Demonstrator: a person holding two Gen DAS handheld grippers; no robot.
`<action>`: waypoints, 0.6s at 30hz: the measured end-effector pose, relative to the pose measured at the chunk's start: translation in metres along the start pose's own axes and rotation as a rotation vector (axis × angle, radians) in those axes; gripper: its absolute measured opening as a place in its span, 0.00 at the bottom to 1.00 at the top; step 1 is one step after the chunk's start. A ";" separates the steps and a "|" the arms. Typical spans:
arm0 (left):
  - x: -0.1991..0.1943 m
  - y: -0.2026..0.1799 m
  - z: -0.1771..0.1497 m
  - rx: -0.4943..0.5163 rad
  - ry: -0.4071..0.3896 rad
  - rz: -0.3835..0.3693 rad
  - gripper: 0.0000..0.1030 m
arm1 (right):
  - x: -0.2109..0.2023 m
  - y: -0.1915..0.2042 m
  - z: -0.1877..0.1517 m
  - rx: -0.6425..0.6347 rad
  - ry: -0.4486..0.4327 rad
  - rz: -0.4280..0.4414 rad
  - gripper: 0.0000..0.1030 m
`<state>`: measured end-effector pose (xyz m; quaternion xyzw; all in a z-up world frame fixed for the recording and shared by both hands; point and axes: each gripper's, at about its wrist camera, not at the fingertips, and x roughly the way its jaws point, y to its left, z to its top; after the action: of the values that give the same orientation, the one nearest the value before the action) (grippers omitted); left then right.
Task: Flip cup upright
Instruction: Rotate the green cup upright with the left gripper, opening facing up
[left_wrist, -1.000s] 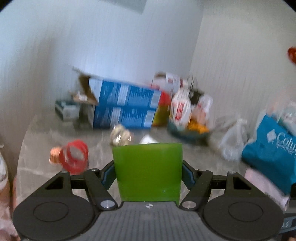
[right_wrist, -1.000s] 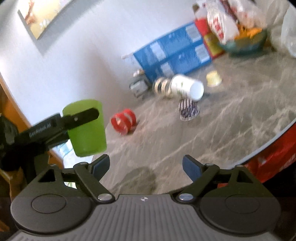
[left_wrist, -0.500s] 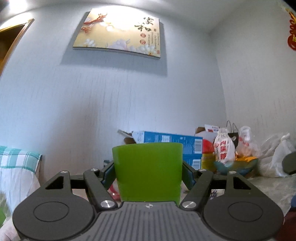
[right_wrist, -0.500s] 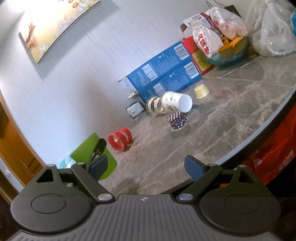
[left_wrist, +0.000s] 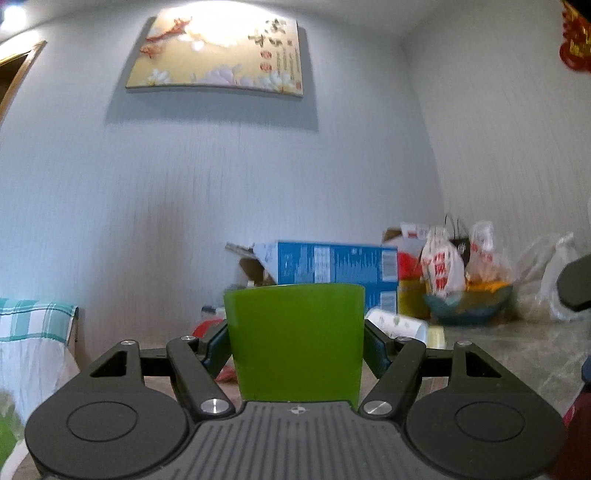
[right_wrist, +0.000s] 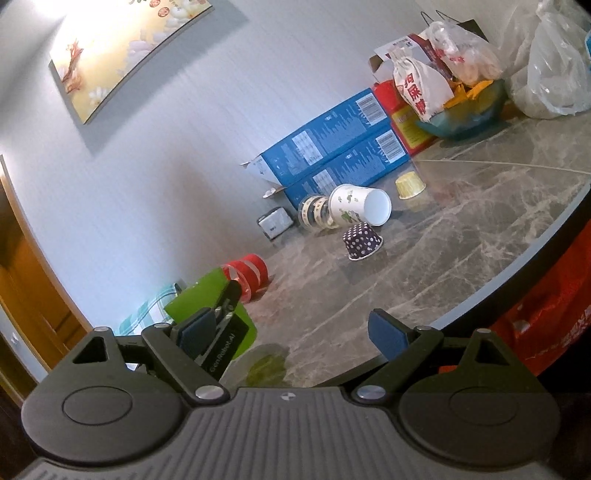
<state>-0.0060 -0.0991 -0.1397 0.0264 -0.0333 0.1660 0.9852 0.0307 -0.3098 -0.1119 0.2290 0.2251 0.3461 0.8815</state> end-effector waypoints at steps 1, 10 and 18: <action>0.000 0.001 0.000 -0.005 0.012 -0.004 0.72 | 0.000 0.000 0.000 0.001 0.001 0.003 0.88; -0.008 0.000 -0.010 0.023 0.024 -0.017 0.72 | -0.003 0.002 -0.002 0.002 -0.007 0.022 0.88; -0.013 0.004 -0.010 0.019 0.011 -0.036 0.72 | -0.004 0.003 -0.003 0.002 -0.011 0.031 0.88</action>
<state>-0.0190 -0.0991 -0.1505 0.0352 -0.0257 0.1488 0.9879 0.0247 -0.3103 -0.1116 0.2352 0.2168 0.3582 0.8772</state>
